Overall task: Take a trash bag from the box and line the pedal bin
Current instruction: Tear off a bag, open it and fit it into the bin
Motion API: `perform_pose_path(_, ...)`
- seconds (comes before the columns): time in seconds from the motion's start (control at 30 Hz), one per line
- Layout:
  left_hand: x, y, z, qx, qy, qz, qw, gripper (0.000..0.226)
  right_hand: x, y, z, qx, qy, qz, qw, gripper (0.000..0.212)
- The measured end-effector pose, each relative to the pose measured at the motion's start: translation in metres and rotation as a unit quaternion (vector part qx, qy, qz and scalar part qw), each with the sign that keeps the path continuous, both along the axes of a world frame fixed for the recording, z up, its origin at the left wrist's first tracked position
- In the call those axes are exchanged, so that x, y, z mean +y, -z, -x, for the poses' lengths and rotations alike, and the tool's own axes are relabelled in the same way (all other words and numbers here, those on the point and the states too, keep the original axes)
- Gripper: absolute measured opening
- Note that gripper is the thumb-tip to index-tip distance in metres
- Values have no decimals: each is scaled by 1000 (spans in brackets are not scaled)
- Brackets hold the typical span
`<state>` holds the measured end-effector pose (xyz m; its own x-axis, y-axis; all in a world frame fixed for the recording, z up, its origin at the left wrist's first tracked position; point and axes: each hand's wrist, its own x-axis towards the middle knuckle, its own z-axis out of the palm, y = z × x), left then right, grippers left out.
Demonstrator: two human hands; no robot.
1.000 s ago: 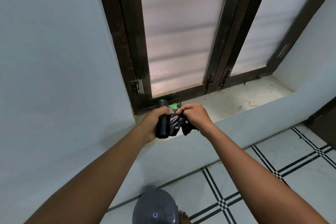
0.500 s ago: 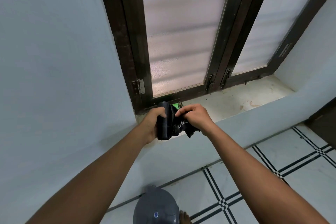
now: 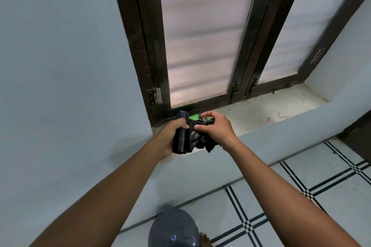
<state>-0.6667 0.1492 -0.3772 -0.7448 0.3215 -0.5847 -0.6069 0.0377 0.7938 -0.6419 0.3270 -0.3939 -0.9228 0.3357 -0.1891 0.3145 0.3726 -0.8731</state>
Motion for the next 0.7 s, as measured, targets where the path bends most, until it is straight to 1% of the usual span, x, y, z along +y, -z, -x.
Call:
perform_pose_path(0.03,-1,2,1,-4,-5,-4,1000,37,2,0,0,0,-4,-9,1000,44)
perform_pose_path(0.13,-5,5,3,-23,-32,-18,999,48,5,-2,-1,-1,-10,-6,1000,29)
perform_pose_path(0.17,-6,7,3,-27,-36,-25,999,48,6,-2,-2,-4,-16,-1,1000,31)
perform_pose_path(0.23,-5,6,1,-28,-29,-24,999,41,7,-4,-3,-15,-33,12,999,42)
perform_pose_path(0.3,-3,7,2,-16,-18,-12,1000,39,8,-5,-4,-31,-50,27,998,45)
perform_pose_path(0.37,-1,8,3,7,-6,8,1000,47,11,-3,-4,-43,-65,32,996,40)
perform_pose_path(0.47,-1,7,4,21,-14,23,999,46,14,-3,-4,-49,-69,46,995,28)
perform_pose_path(0.57,1,6,3,21,-25,18,999,42,15,-6,-7,-38,-72,94,992,20)
perform_pose_path(0.7,1,6,4,6,-22,21,1000,35,15,-7,-10,12,-118,101,988,26)
